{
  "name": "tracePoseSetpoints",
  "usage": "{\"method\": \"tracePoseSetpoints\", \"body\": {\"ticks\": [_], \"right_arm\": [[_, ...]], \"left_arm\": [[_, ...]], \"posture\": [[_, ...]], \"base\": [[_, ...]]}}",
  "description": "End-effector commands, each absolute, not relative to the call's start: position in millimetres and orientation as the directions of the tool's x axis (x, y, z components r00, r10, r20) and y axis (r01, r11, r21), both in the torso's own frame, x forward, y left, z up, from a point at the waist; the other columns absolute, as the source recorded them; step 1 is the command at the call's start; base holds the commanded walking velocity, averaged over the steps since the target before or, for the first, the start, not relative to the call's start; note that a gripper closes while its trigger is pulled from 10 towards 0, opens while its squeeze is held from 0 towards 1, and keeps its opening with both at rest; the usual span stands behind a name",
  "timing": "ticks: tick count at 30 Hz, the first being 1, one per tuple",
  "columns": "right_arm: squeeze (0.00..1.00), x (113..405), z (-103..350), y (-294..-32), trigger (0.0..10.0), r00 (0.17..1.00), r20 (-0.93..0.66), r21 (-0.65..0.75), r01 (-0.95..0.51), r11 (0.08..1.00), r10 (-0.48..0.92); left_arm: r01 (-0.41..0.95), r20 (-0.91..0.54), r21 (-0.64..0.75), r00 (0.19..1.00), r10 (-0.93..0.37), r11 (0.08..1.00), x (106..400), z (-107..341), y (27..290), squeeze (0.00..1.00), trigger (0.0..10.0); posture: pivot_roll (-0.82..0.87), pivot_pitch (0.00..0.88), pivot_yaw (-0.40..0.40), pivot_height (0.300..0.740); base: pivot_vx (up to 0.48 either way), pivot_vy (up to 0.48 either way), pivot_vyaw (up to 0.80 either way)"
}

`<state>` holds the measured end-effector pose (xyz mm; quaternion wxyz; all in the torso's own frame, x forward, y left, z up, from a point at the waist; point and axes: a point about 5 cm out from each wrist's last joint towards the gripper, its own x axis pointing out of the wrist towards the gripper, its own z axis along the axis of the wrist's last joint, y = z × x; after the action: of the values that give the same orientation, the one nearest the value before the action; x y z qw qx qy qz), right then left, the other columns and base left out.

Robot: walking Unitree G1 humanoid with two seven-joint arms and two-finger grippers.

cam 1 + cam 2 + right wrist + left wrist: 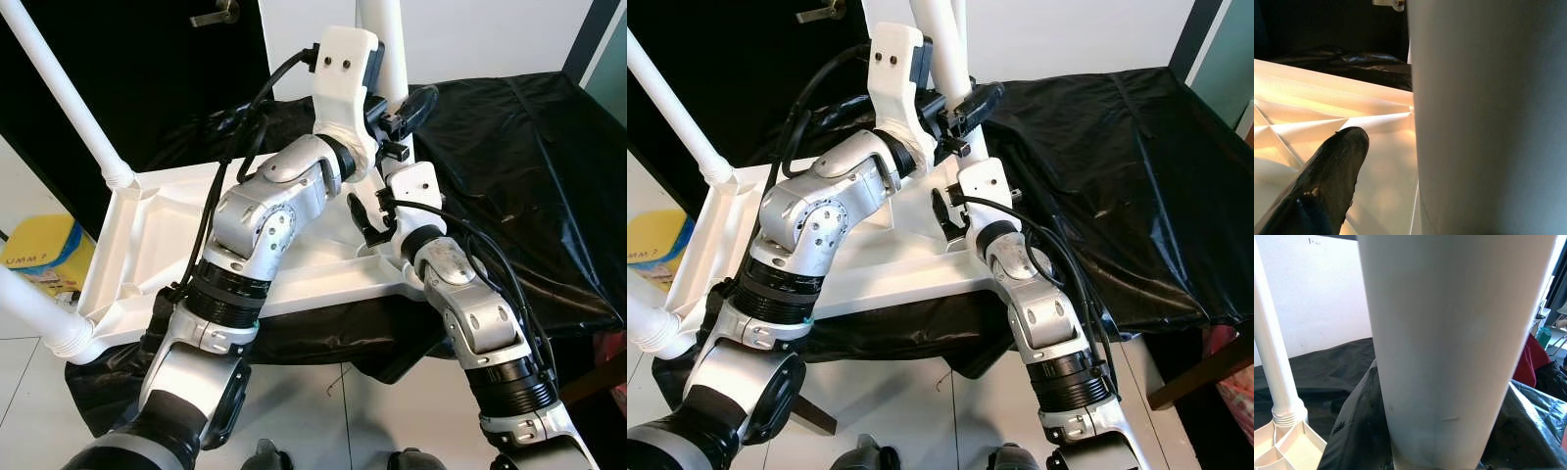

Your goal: Building children table

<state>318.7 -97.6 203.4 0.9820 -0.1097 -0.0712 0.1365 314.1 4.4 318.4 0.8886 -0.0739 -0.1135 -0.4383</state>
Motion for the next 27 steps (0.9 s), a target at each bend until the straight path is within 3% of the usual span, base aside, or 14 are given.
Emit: {"method": "tracePoseSetpoints", "body": {"ticks": [1,12,13,14,15,27], "right_arm": [[0.00,319.8,200.9,-92.7,10.0,0.952,0.093,-0.242,-0.264,0.934,0.293],[0.00,319.6,194.5,-91.1,9.8,0.956,0.070,-0.259,-0.259,0.931,0.285],[0.00,320.0,193.9,-90.9,4.8,0.957,0.065,-0.259,-0.258,0.931,0.284],[0.00,320.0,193.9,-90.9,4.8,0.957,0.065,-0.259,-0.258,0.931,0.284],[0.00,320.4,193.6,-91.0,0.0,0.957,0.062,-0.258,-0.259,0.931,0.283],[0.00,321.7,192.2,-91.3,0.0,0.959,0.047,-0.249,-0.258,0.934,0.278]], "left_arm": [[0.794,0.293,-0.005,0.582,-0.758,0.608,312.4,326.1,3.2,0.00,10.0],[0.804,0.303,0.009,0.565,-0.768,0.595,309.4,329.2,-1.0,0.00,10.0],[0.804,0.304,0.011,0.564,-0.768,0.595,309.3,329.3,-1.5,0.00,10.0],[0.804,0.304,0.011,0.564,-0.768,0.595,309.3,329.3,-1.5,0.00,10.0],[0.804,0.305,0.011,0.564,-0.768,0.595,309.2,329.4,-1.8,0.00,10.0],[0.804,0.307,0.015,0.562,-0.768,0.594,308.6,330.0,-2.9,0.00,10.0]], "posture": [[-0.10,0.060,0.068,0.740],[-0.10,0.062,0.067,0.740],[-0.10,0.061,0.065,0.740],[-0.10,0.061,0.065,0.740],[-0.10,0.061,0.065,0.740],[-0.10,0.059,0.064,0.740]], "base": [[0.000,0.000,0.00],[0.000,0.000,0.00],[0.000,0.000,0.00],[0.000,0.000,0.00],[0.000,0.000,0.00],[0.000,0.000,0.00]]}}
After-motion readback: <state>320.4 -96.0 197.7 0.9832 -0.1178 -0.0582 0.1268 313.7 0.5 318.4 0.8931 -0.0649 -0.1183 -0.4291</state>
